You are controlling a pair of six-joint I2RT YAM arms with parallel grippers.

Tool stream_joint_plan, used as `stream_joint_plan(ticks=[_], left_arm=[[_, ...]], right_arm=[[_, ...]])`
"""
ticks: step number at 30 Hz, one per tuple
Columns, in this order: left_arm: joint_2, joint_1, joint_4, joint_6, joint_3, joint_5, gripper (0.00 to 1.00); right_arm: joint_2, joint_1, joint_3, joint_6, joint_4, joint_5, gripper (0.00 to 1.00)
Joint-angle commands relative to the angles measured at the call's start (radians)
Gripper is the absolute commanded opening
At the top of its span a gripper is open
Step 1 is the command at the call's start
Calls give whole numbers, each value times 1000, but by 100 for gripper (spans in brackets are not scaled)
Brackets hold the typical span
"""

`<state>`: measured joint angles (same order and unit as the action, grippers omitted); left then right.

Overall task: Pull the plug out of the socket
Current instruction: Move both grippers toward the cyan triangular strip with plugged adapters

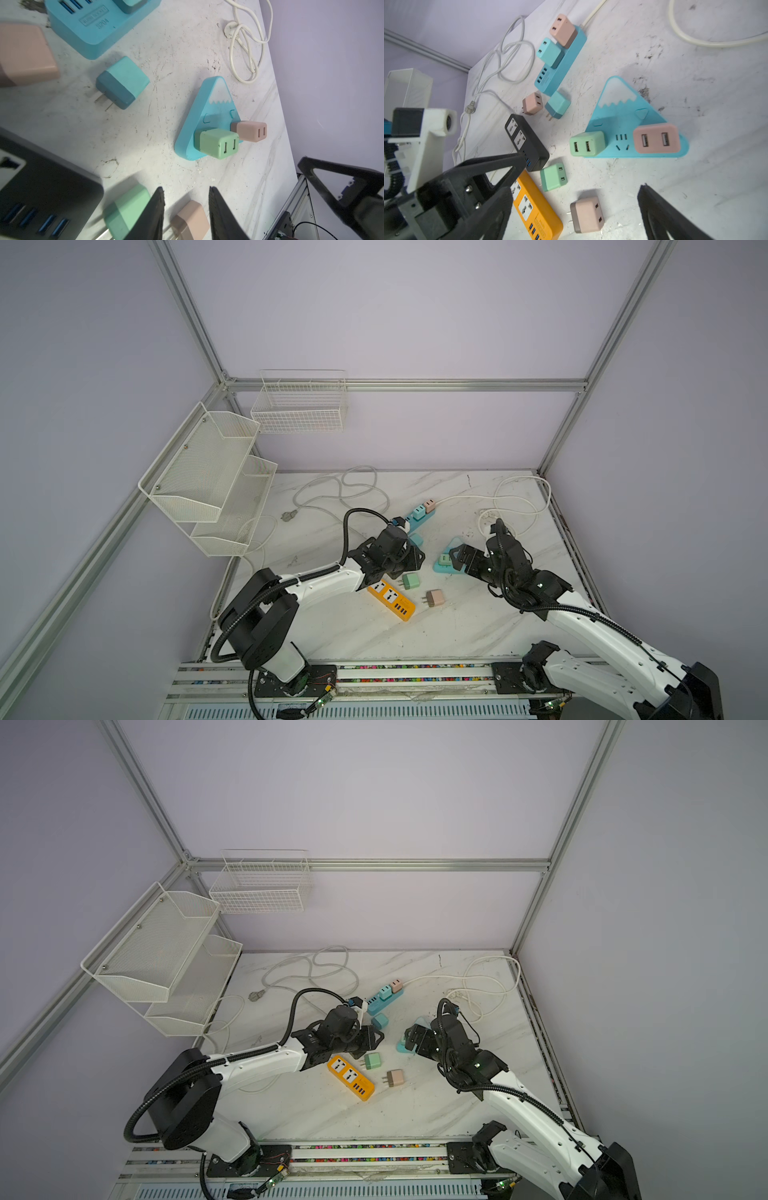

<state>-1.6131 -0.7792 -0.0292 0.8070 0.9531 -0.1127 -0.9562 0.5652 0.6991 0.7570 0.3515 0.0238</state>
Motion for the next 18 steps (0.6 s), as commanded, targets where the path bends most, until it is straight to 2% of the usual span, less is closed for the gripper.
stream_joint_plan(ticks=[1, 4, 7, 18], left_arm=[[-55, -7, 108, -33, 120, -38, 35], [-103, -6, 148, -32, 133, -10, 33], [-147, -7, 213, -30, 147, -45, 32], [-295, -8, 248, -11, 234, -82, 26]], right_arm=[[-23, -58, 8, -19, 52, -26, 97], [-41, -78, -2, -31, 34, -48, 97], [-58, -83, -12, -31, 30, -44, 97], [-108, -103, -74, -18, -59, -73, 97]])
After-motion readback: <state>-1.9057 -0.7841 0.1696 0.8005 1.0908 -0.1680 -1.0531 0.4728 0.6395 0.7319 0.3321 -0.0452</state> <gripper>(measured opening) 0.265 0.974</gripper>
